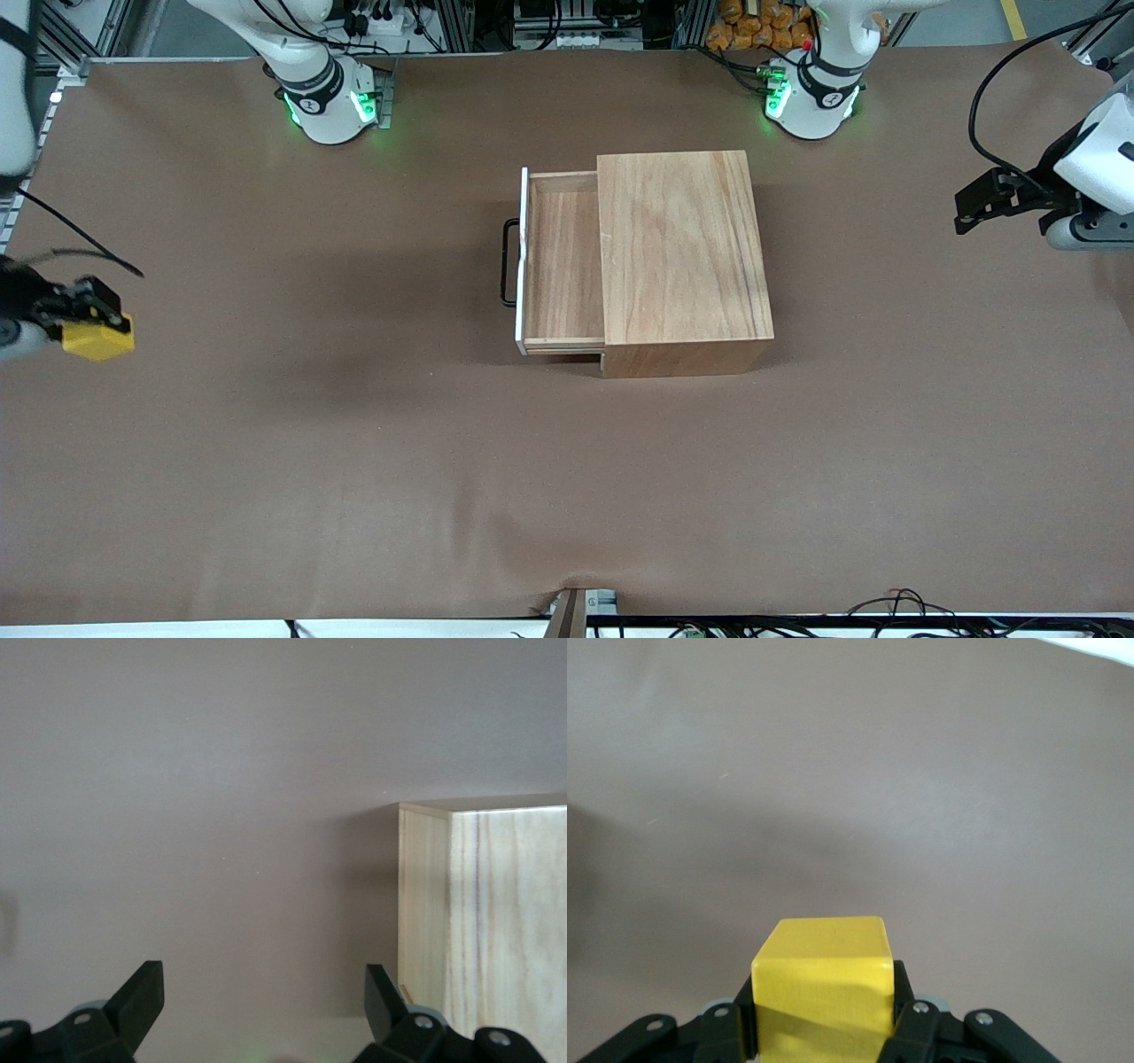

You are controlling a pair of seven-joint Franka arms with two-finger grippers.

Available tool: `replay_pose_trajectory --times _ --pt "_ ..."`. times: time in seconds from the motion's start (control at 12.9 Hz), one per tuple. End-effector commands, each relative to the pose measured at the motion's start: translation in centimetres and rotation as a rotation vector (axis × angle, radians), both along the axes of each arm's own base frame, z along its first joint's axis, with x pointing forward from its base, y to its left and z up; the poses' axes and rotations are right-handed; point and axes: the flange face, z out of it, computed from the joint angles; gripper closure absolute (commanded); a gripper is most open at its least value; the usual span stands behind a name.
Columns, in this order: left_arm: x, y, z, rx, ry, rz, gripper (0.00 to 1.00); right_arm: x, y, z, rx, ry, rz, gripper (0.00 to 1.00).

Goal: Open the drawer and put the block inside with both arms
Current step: 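Carry the yellow cube with the right gripper into the open drawer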

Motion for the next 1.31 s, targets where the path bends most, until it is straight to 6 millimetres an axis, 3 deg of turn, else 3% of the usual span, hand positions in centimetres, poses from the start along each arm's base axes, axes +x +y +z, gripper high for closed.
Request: replay_pose_trajectory --times 0.0,0.08,0.23,0.54,0.77,1.0,1.24 --pt "0.3 0.3 0.0 -0.023 -0.006 0.026 0.00 -0.1 3.3 2.2 0.014 0.014 -0.020 1.00" --pt "0.3 0.4 -0.1 -0.023 -0.005 0.026 0.00 -0.3 5.0 2.8 0.015 0.012 -0.078 1.00" --pt "0.4 1.5 -0.1 -0.021 -0.005 0.045 0.00 -0.8 10.4 3.5 0.018 0.020 -0.102 1.00" --pt "0.5 2.4 -0.3 -0.021 -0.002 0.061 0.00 -4.0 26.2 2.4 -0.007 0.082 -0.140 1.00" --pt "0.6 2.4 -0.3 -0.022 -0.007 0.062 0.00 -8.0 37.1 -2.5 -0.039 0.094 -0.233 1.00" --pt "0.8 2.3 -0.6 -0.020 -0.002 0.061 0.00 -10.5 43.5 -5.5 -0.028 0.083 -0.334 1.00" --pt "1.3 2.4 -1.2 -0.018 0.001 0.061 0.00 -13.1 50.9 -10.5 -0.035 0.078 -0.388 1.00"
